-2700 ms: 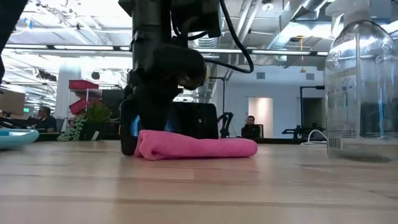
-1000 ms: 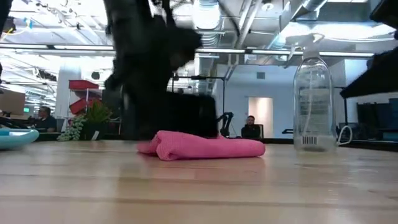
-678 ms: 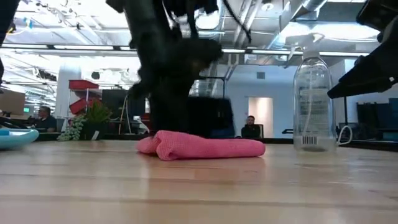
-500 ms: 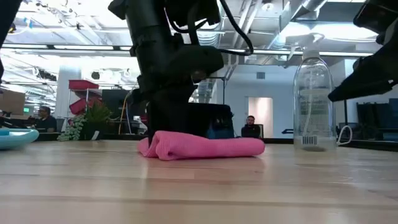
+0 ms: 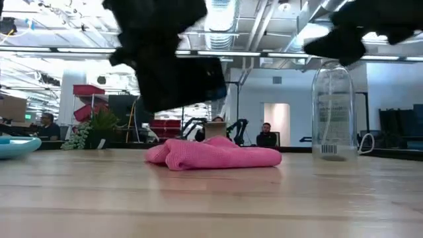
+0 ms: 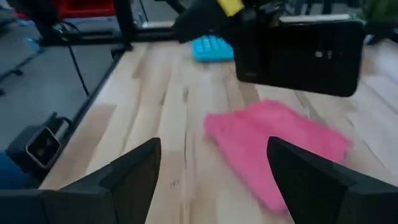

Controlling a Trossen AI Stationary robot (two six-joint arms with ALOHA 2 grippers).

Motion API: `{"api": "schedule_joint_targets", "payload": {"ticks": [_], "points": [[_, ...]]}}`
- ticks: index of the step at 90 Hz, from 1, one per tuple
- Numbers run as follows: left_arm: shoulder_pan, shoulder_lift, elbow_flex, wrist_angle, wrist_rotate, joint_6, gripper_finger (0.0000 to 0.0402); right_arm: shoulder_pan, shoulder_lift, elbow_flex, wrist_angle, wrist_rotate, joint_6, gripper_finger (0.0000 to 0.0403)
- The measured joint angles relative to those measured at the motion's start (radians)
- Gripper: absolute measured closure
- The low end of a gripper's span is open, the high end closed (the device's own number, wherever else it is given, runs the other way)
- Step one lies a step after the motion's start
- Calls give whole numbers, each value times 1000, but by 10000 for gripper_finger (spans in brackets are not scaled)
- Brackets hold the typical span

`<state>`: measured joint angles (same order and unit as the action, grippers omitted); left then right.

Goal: Apply microfiber cloth
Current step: Wipe the black cellphone with the pink microfiber cloth

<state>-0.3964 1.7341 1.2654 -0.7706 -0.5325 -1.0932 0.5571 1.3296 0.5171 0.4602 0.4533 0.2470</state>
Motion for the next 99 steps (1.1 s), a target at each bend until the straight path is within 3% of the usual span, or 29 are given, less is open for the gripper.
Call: {"api": "schedule_joint_targets", "payload": {"ticks": [11,23,35,44,61,82,91,99], "points": [[-37,-63,-181,197,-15,-65,393,-85,28,0,27,-116,-26,121],[-74,-179,-432,576,-19,-118,393,-158,132,31,78,-257,-65,121],[-102,-229,-641,956,-59,-117,393,-212,295,136,68,-322,-134,121],[-115,-229,-718,1133,-90,-119,393,-259,399,234,71,-326,-182,121],[-147,-227,-748,1123,-137,-168,393,-359,555,372,-8,-330,-197,121],[-178,-227,-748,1119,-177,-183,392,-435,694,411,-12,-496,-176,127],[-186,-227,-748,1118,-199,-187,391,-442,723,412,-6,-520,-164,163],[-192,-227,-748,1121,-209,-188,391,-434,729,408,-17,-519,-139,230]]}}
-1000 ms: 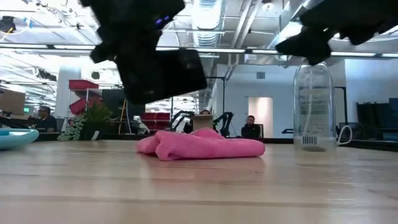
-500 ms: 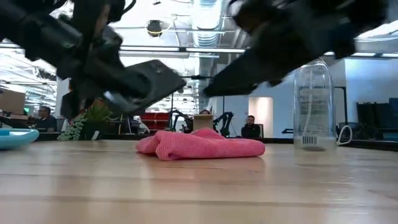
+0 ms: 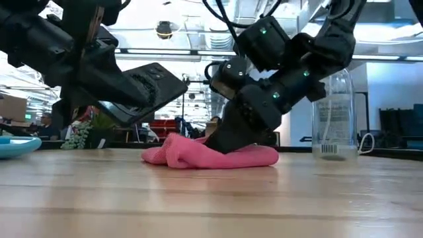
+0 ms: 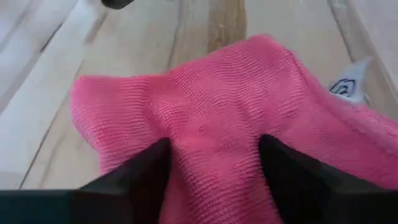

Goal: Apply microfiber cloth
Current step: Wipe the black cellphone with the pink microfiber cloth

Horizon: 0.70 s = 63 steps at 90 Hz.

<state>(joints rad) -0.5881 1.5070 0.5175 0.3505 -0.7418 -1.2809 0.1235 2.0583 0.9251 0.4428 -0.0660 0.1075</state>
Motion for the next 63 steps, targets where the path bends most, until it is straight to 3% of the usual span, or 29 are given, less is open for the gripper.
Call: {"api": "schedule_joint_targets", "payload": {"ticks": [11,16,28,44,52,63], "points": [[-7,0,0,0,-20,-3,391,22,-10,-25,3,18,35,356],[-10,0,0,1,-34,-5,391,35,-31,-47,-1,33,55,384],[-25,0,0,10,-86,-14,391,78,-138,-128,-33,128,153,386],[-33,0,3,40,-150,-28,390,146,-377,-257,22,357,263,398],[-33,0,14,73,-153,7,390,186,-490,-295,113,443,232,398],[-33,1,44,76,-152,52,390,252,-573,-312,228,456,101,398]]}}
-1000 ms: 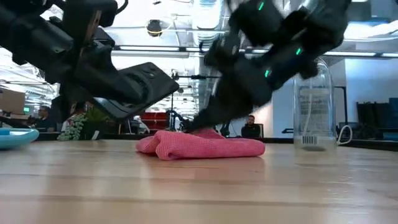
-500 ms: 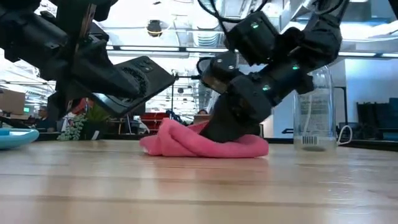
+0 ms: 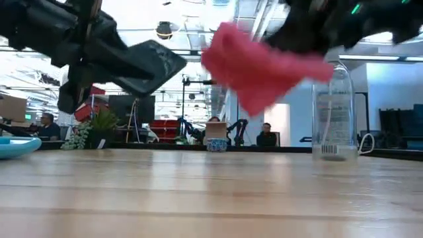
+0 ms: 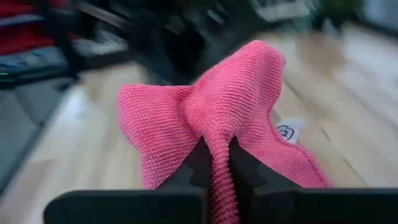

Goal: Apply microfiber cloth
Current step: Wipe the black cellphone with the pink microfiber cloth

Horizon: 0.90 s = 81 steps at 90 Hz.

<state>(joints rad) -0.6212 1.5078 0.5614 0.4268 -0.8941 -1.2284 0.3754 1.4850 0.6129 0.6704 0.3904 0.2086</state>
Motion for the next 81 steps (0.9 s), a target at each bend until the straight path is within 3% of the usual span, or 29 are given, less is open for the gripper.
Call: {"api": "schedule_joint_targets", "payload": {"ticks": [11,26,43,68,81], "points": [[0,38,48,23,4,33,390,47,-34,15,135,32,-109,399],[14,188,159,89,33,73,390,69,-21,67,156,145,-251,399],[41,320,298,94,22,120,390,68,62,93,137,115,-369,396],[56,350,392,144,16,334,390,72,243,108,138,89,-379,395],[55,351,402,129,35,348,390,89,250,109,143,105,-404,394]]}}
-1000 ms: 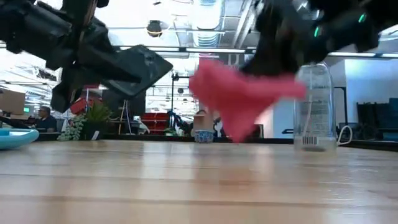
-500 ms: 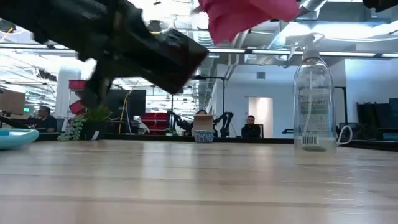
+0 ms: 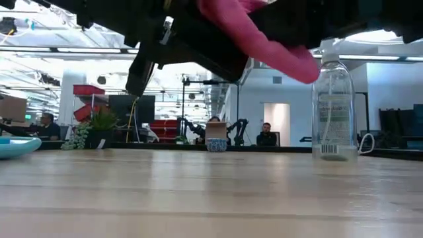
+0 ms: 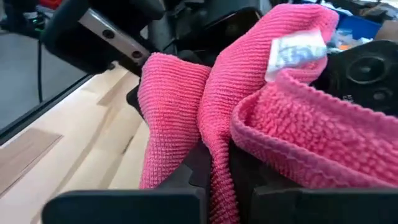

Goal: Apply microfiber cloth
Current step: Wipe the black cellphone with the pink microfiber cloth

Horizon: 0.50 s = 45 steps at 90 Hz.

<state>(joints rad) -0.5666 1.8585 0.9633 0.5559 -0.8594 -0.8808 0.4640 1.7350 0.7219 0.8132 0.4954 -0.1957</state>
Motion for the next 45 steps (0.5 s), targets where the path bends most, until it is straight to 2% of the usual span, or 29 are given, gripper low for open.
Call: {"api": "schedule_joint_targets", "payload": {"ticks": [14,19,30,45], "points": [[1,-10,10,7,-9,-27,390,24,-97,0,-39,209,-58,394],[-5,-10,10,19,-4,-16,390,24,-137,0,-40,254,-69,394],[-8,-10,10,28,11,10,390,20,-181,1,-98,234,-47,394],[-8,-5,7,15,18,22,390,22,-126,2,-156,71,3,394]]}}
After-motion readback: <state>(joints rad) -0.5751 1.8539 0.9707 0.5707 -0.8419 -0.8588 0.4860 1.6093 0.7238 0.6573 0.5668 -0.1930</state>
